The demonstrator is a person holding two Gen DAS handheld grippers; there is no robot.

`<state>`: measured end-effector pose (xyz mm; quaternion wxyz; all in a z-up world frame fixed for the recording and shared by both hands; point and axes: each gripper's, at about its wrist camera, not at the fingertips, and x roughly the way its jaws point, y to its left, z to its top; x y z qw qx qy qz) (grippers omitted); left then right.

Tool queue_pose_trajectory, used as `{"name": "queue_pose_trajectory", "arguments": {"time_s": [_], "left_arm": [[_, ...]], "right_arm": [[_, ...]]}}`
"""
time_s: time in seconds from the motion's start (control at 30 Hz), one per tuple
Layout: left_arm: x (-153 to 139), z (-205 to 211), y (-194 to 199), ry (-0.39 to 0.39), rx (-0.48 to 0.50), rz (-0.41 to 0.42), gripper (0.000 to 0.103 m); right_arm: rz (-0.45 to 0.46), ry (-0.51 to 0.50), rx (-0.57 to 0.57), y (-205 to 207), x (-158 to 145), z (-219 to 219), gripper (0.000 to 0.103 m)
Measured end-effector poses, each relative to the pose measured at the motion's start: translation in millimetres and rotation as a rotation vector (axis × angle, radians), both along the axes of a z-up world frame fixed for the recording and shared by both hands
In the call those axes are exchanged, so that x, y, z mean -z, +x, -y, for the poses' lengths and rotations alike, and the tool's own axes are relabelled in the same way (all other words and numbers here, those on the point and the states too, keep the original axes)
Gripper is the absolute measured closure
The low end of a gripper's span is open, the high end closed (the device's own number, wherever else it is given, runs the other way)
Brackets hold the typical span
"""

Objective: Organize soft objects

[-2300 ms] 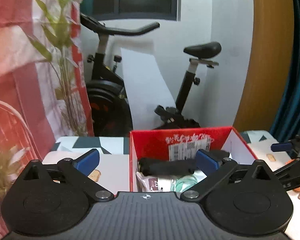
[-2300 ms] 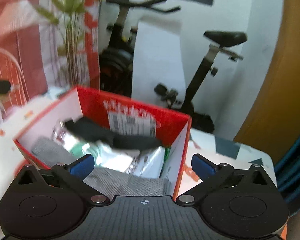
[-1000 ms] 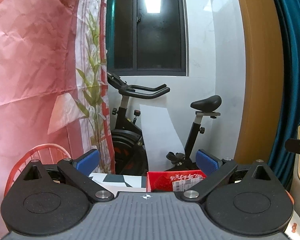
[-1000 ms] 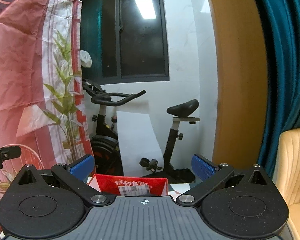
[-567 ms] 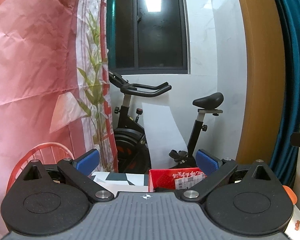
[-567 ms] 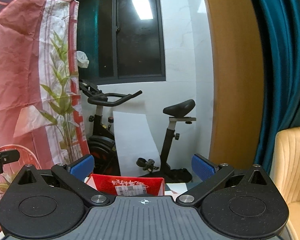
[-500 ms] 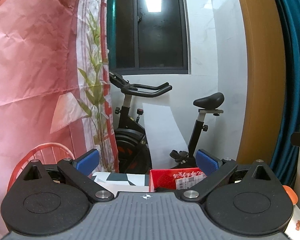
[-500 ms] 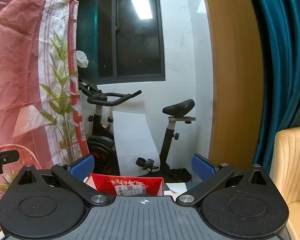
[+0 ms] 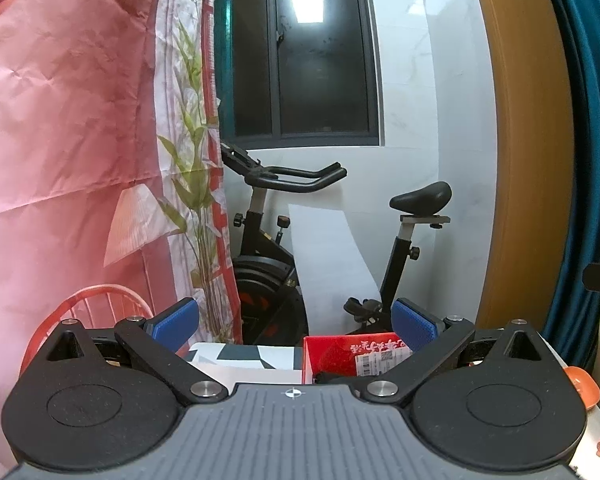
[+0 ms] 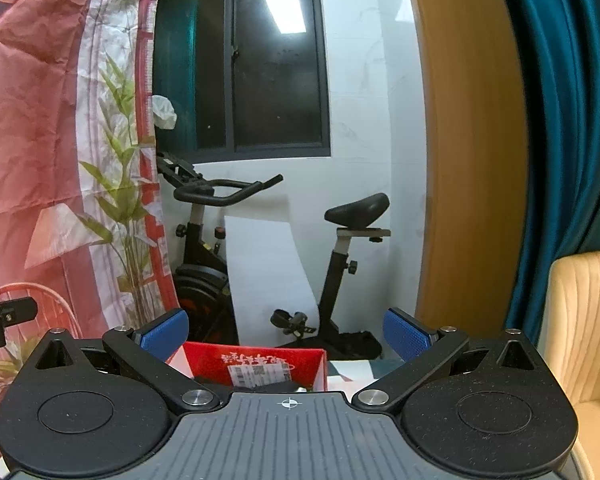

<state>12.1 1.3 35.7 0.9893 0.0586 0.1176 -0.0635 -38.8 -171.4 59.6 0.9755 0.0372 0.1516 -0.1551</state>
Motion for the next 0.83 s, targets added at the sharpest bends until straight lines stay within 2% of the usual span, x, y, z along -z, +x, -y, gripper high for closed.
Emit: {"name": "queue_pose_trajectory", "arguments": {"time_s": [0.47,0.83], "left_arm": [[4,-5,4,-0.001,-0.017,-0.017,0.0],[5,-5,3,-0.003,-0.021,-0.014,0.0]], "right_arm": [[-0.054,-0.043,0.041,9,9,-5,0.0],[-0.074,-0.041,0.056,14,17,-2,0.0]]}}
